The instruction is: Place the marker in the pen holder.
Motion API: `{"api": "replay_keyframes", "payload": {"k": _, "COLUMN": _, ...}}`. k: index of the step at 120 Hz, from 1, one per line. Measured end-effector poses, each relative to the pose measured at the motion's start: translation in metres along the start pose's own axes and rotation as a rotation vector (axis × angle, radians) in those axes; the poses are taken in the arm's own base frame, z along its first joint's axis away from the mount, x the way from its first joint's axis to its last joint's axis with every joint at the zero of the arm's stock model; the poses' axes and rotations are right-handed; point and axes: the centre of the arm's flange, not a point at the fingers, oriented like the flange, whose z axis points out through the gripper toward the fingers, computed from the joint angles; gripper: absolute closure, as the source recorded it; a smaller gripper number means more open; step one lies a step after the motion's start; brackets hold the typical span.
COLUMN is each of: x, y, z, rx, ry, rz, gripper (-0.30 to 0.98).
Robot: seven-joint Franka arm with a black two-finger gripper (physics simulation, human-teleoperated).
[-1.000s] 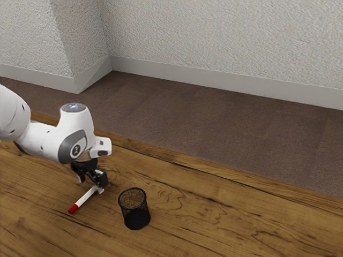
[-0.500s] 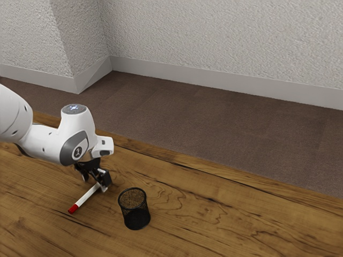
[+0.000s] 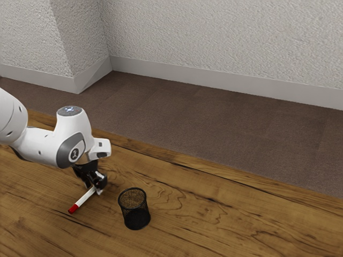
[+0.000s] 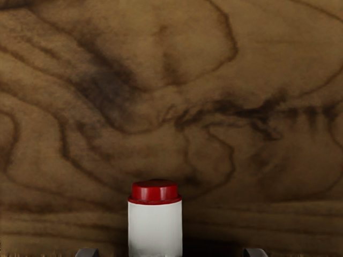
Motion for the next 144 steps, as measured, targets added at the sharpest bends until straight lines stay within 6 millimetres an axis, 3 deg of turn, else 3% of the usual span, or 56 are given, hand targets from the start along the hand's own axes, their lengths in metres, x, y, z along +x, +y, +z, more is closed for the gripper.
{"api": "replay_keyframes", "payload": {"k": 84, "x": -0.011, "y": 0.003, "z": 0.006, "rx": -0.016, "ry": -0.013, "rz": -0.016, "gripper": 0.65}}
{"api": "replay_keyframes", "payload": {"k": 106, "x": -0.008, "y": 0.002, "z": -0.007, "rx": -0.021, "ry": 0.017, "rz": -0.021, "gripper": 0.7}}
{"api": "replay_keyframes", "payload": {"k": 120, "x": -0.003, "y": 0.002, "z": -0.036, "rx": -0.032, "ry": 0.078, "rz": -0.028, "gripper": 0.73}}
{"api": "replay_keyframes", "payload": {"k": 133, "x": 0.004, "y": 0.013, "z": -0.097, "rx": -0.061, "ry": 0.205, "rz": -0.009, "gripper": 0.75}}
{"api": "replay_keyframes", "payload": {"k": 138, "x": 0.006, "y": 0.024, "z": -0.12, "rx": -0.074, "ry": 0.255, "rz": 0.011, "gripper": 0.76}}
{"api": "replay_keyframes", "payload": {"k": 144, "x": 0.01, "y": 0.054, "z": -0.145, "rx": -0.094, "ry": 0.309, "rz": 0.067, "gripper": 0.76}}
